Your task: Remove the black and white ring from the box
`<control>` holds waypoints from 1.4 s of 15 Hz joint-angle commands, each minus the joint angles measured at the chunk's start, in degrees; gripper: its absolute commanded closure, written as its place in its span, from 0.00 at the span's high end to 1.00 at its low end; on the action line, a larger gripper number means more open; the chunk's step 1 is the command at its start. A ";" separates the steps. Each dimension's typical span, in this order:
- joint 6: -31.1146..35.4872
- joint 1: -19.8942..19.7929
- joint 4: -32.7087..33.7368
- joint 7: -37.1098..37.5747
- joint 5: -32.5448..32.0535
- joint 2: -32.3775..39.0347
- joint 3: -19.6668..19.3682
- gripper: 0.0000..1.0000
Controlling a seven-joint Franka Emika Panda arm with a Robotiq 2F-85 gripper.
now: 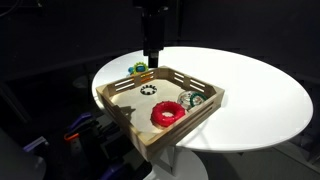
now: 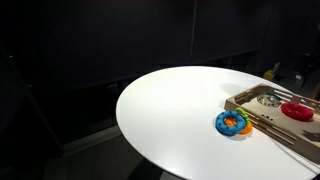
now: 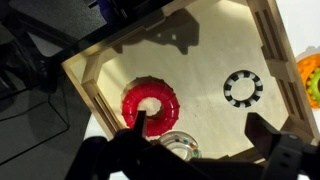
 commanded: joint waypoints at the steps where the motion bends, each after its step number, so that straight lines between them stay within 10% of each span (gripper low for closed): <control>1: 7.13 0.90 -2.60 0.44 0.03 2.33 0.93 1.00; 21: 31.26 2.60 -5.41 6.08 -6.10 19.82 3.28 1.00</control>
